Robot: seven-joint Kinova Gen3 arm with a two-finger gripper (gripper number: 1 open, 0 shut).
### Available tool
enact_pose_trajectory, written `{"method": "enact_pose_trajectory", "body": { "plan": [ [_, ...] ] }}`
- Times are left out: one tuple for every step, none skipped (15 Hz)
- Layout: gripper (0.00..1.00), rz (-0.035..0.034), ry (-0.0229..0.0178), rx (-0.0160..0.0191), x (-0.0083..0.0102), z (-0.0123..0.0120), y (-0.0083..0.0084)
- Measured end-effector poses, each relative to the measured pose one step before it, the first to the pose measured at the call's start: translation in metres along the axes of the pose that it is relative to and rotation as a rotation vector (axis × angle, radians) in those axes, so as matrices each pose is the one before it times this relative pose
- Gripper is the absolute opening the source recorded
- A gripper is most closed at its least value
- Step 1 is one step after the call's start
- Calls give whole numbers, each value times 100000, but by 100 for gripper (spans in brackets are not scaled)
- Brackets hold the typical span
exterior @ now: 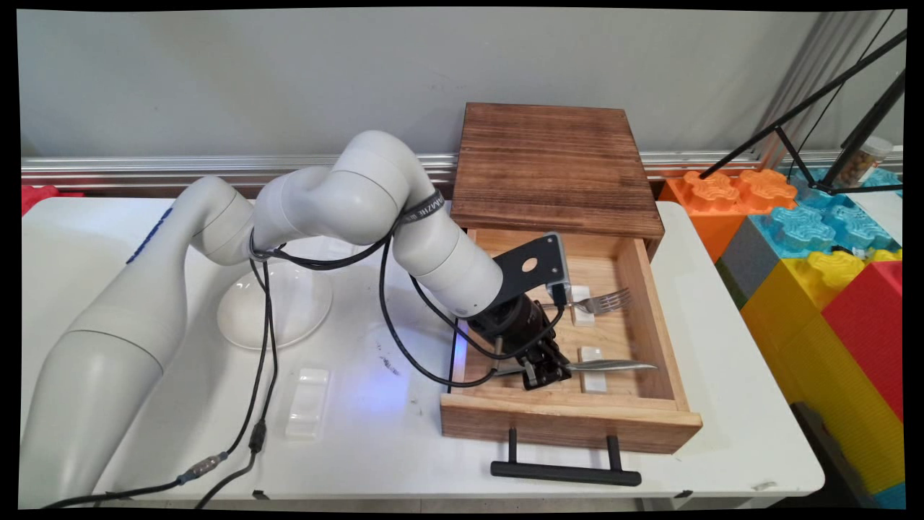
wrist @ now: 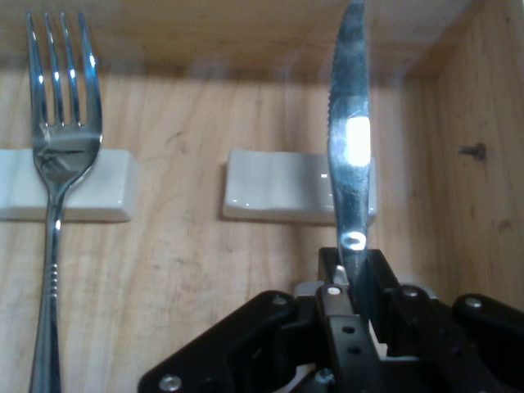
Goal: Place the picked object into the drawer
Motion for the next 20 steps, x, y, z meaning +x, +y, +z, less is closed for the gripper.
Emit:
{"method": "enact_pose_trajectory", "body": {
  "plan": [
    [0,155,-48,-153,-125,185,-68],
    [0,256,-153,-71,-108,198,-77],
    [0,190,-132,17,-126,155,-90],
    [0,246,-207,64,-148,171,-100],
    [0,288,-179,-5,-141,169,-110],
    [0,250,-174,-21,-130,112,-72],
    [0,192,-170,63,-182,78,-93],
    [0,296,-177,-78,-107,93,-85],
    [0,229,-98,-44,-101,21,-62],
    [0,122,-70,-23,-57,16,-44],
    [0,210,-8,-88,-79,0,-41],
    [0,108,-48,-28,-118,-32,-42],
    [0,189,-77,-170,-51,35,-14],
    [0,153,-16,-22,-73,-3,-38],
    [0,57,-58,81,-94,-9,-33],
    [0,349,-3,72,-16,21,-53],
    [100,401,-2,302,-15,-4,-92],
    [100,226,76,386,-14,-38,-120],
    [100,-112,-2,454,-17,-28,-157],
    [100,-216,116,329,15,-62,-130]
  ]
}}
